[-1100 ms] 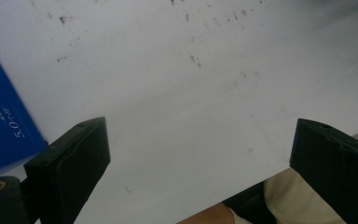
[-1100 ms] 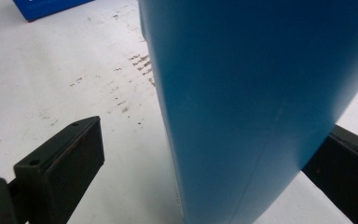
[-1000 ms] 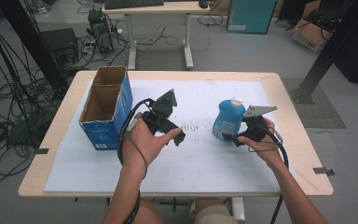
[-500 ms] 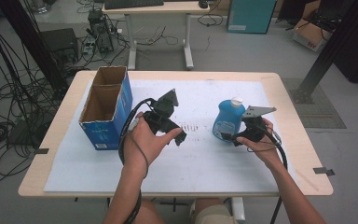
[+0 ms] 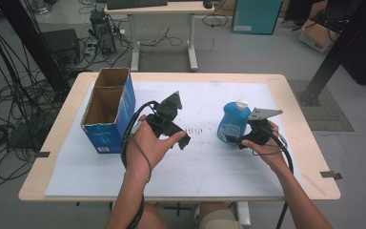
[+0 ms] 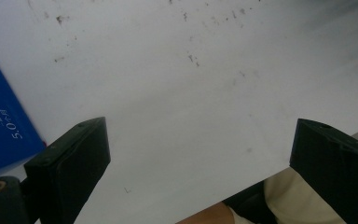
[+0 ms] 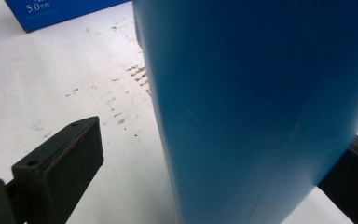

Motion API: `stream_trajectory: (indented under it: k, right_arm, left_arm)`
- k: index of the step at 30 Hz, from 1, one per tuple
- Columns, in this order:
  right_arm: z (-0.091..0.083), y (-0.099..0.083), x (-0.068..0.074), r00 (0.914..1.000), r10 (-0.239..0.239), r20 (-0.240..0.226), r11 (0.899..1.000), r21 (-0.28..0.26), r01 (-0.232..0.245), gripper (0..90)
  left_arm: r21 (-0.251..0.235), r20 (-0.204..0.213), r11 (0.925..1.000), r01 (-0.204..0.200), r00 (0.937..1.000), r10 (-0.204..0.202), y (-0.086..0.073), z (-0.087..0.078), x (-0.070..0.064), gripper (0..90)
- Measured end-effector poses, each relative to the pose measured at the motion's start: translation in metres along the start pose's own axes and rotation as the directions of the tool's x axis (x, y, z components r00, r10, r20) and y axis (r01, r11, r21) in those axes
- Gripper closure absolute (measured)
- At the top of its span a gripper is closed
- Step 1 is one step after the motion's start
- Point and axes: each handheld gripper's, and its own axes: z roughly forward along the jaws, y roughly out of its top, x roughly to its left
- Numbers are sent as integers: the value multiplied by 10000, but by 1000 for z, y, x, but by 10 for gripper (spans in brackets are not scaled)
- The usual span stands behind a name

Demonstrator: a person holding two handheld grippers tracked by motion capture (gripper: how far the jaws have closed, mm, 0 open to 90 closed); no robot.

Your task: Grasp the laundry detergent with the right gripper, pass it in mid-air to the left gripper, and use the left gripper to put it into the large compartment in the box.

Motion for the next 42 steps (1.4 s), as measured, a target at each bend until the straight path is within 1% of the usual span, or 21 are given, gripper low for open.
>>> stream_trajectory:
  k: [6, 12, 23, 25, 26, 27, 31, 32, 33, 42]
  right_arm:
    - [-1, 0, 0, 10000, 39, -20, 10000, -38, -40, 12]
    - [1, 0, 0, 10000, -58, -75, 10000, -80, 58, 12]
    - [1, 0, 0, 9999, -34, -98, 9999, -152, 33, 12]
    - [1, 0, 0, 9999, -40, -98, 9999, -153, 39, 12]
    - [2, 0, 0, 9999, -116, -97, 9998, -166, 115, 11]
    - [1, 0, 1, 9999, -48, -96, 9999, -131, 47, 11]
    - [1, 0, 1, 9999, -83, -83, 9998, -153, 82, 11]
    - [1, 0, 1, 10000, -6, -85, 9999, -139, 5, 12]
    - [2, 0, 0, 9999, -127, -64, 9996, -240, 125, 12]
    - [2, 0, 0, 9999, -117, -26, 9996, -266, 116, 11]
  left_arm:
    - [26, -5, 10000, -12, 10000, 12, 0, 0, -1, 52]
    - [34, -3, 10000, -18, 10000, 18, 0, 0, -1, 52]
    - [35, -1, 10000, -19, 10000, 19, -1, 1, 0, 53]
    - [53, 9, 10000, -17, 10000, 17, -1, 1, 0, 52]
    - [43, 0, 10000, -32, 10000, 32, -1, 1, 0, 52]
    - [45, 7, 10000, -34, 10000, 33, -1, 1, 0, 52]
    - [45, -7, 10000, -12, 10000, 12, -1, 1, 0, 53]
    - [16, -9, 10000, 13, 10000, -13, -1, 1, 0, 53]
    - [31, -11, 10000, -32, 10000, 32, -1, 0, 0, 53]
    - [14, -1, 10000, -7, 10000, 7, -1, 0, 0, 53]
